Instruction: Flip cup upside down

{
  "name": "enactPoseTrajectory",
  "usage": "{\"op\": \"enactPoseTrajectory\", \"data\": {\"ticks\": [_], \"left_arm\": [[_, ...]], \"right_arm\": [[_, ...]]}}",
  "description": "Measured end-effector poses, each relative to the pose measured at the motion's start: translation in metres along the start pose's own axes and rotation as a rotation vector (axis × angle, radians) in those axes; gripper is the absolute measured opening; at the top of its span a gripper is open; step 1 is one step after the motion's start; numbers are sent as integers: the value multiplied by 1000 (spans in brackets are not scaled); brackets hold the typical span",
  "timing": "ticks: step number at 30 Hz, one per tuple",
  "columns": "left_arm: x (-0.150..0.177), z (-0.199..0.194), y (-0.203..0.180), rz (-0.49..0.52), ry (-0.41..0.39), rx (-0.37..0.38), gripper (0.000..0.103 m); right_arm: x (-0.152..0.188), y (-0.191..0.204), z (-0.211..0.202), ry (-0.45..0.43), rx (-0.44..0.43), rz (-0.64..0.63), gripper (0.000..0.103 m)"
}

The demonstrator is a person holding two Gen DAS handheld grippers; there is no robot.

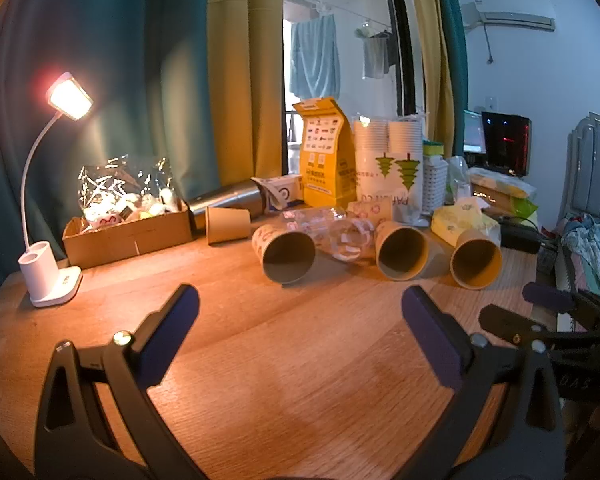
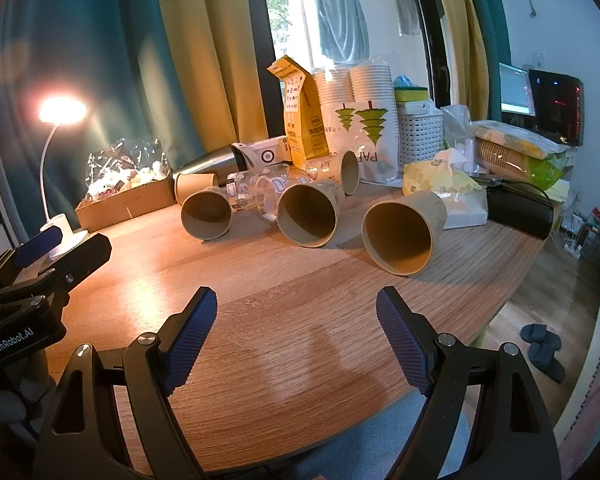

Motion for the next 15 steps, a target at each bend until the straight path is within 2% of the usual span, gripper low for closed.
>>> {"op": "enactPoseTrajectory", "data": {"ticks": [15], "left_arm": [[0,1,0,1,1,1,102]], "right_arm": [[0,0,-1,-1,0,1,85]]}}
Point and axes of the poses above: each gripper's, at about its wrist camera, not at the fingertips, and z roughly the way its jaws point, y to its left, x to its underside, the point moved 4 cm from there along z, roughly the way its jaws point, and after that the axes turned 12 degrees about x, right-handed, at the moved point
